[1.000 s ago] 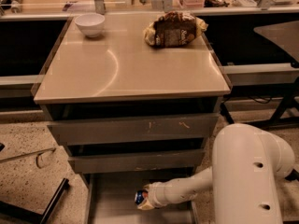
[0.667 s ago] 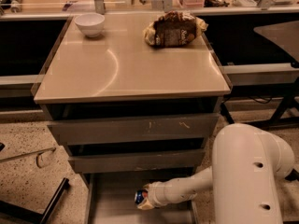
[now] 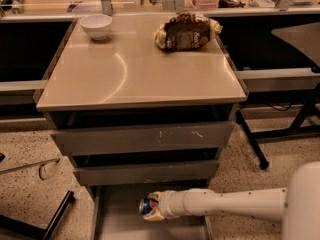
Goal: Pick pepsi can from bottom drawer and place on counter
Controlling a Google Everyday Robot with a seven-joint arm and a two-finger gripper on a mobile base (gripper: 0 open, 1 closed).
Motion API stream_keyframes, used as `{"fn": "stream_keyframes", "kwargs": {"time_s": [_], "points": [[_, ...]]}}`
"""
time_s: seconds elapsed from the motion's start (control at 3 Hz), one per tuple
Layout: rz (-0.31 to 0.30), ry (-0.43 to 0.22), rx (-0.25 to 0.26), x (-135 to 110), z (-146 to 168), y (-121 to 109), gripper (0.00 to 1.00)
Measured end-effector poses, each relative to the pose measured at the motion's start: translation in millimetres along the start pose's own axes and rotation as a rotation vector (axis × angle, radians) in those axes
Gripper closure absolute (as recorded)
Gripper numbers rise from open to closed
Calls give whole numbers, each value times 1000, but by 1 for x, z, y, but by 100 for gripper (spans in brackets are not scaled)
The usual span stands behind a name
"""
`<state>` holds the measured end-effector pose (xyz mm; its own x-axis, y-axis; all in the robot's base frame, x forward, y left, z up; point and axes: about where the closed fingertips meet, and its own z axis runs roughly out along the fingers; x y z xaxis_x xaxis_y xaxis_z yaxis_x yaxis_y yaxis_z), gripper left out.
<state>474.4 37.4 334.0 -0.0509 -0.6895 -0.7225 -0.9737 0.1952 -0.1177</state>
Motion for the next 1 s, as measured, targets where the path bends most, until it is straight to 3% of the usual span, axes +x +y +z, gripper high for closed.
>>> {"fn": "stream_keyframes", "kwargs": {"time_s": [0.33,0.67,1.0], "points": [[-66,-83,77,-74,-67,8,100],[-39,-95,117,-120,-114,42,100],[-73,-50,106,-118,-129,65,100]]}}
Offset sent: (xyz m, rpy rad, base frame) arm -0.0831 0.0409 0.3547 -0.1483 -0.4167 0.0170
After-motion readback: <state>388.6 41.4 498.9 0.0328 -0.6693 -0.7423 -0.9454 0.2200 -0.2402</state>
